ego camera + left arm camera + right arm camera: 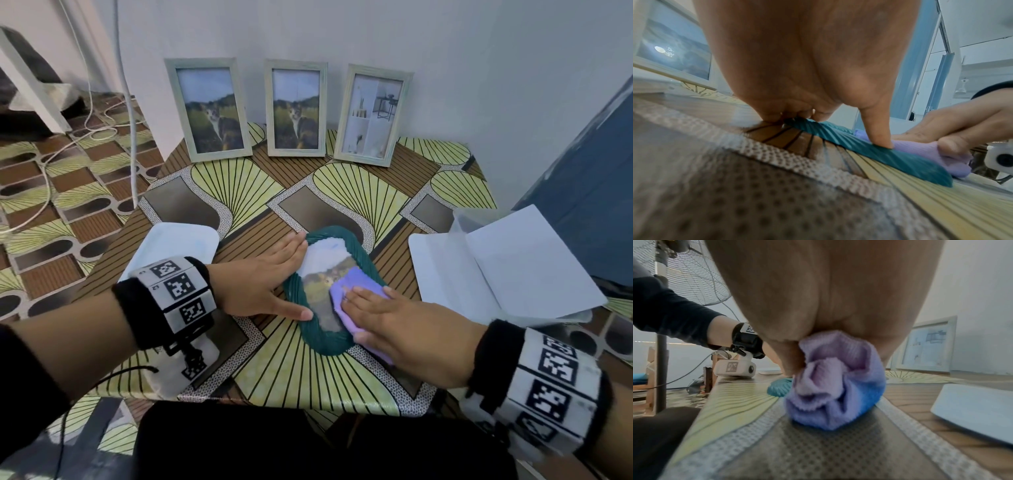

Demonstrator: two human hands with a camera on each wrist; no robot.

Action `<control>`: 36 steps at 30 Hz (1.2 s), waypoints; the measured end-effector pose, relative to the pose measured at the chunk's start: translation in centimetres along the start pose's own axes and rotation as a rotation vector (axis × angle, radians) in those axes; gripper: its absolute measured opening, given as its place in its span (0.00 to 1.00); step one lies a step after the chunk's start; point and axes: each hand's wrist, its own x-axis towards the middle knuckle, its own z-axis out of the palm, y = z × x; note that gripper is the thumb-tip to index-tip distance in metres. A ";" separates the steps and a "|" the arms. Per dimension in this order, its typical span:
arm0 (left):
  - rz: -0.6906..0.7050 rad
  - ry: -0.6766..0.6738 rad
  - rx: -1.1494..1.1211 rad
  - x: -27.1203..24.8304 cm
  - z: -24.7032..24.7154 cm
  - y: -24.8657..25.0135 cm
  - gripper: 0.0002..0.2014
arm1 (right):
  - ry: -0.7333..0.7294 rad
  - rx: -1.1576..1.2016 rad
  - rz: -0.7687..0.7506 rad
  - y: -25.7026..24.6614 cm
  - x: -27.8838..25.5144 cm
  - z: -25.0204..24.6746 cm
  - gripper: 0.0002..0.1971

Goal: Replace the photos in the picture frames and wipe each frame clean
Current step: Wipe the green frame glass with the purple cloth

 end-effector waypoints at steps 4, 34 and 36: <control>0.003 -0.008 -0.023 0.2 0.0 0.0 0.57 | -0.018 0.005 0.025 1.1 1.2 -0.5 0.29; 0.026 0.010 -0.019 0.4 0.4 -0.6 0.57 | -0.006 -0.009 -0.095 -1.7 6.2 -2.2 0.29; 0.021 0.011 -0.019 0.4 0.3 -0.5 0.57 | 0.003 0.053 -0.126 -1.6 5.2 -2.0 0.28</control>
